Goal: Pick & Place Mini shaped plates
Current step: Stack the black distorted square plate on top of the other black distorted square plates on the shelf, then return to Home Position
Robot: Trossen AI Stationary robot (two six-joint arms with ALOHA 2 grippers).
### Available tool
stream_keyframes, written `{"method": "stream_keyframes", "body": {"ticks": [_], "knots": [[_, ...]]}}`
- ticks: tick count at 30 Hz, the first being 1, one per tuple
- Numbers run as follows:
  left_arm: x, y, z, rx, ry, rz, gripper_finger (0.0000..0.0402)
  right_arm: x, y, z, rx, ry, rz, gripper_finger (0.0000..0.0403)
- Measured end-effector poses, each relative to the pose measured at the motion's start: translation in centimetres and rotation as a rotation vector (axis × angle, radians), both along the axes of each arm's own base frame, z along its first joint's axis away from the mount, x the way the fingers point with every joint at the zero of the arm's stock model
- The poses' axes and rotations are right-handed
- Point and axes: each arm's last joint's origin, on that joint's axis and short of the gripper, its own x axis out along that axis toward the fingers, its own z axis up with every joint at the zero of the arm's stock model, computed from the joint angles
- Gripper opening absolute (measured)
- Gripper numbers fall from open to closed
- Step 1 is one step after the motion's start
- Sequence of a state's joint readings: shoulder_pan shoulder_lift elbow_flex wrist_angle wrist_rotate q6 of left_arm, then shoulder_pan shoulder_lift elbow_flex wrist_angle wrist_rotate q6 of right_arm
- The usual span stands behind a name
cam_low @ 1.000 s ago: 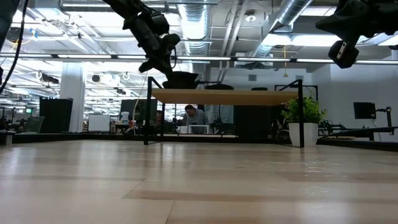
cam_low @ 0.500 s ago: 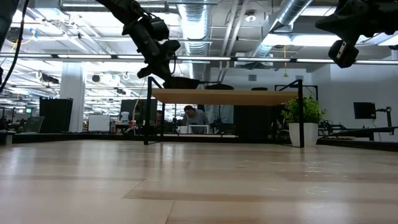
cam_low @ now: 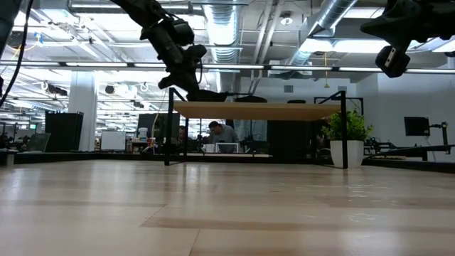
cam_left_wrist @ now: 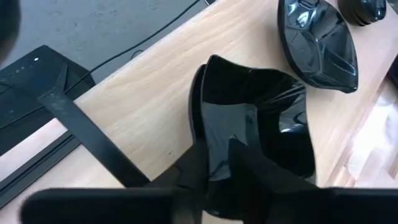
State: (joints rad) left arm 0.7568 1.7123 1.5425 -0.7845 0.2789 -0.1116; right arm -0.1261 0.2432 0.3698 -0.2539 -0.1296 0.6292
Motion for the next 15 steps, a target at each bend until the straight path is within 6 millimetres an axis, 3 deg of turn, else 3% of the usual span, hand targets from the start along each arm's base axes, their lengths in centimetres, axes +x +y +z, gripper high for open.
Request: {"method": "stream_keyframes", "body": {"ticks": [5,10,15], "knots": [[-0.5,-0.4,1.0,0.021,-0.020,0.002,0.0114,0.0,0.0,0.0,0.000,0.000,0.000,0.0001],[-1.8,-1.5,3.6,0.084,-0.072,0.014,0.0141,0.0,0.0,0.0,0.000,0.000,0.000,0.0001],[-2.6,-4.5,6.3,0.133,-0.147,-0.023,0.0143,0.0,0.0,0.0,0.000,0.000,0.001,0.0001]]}}
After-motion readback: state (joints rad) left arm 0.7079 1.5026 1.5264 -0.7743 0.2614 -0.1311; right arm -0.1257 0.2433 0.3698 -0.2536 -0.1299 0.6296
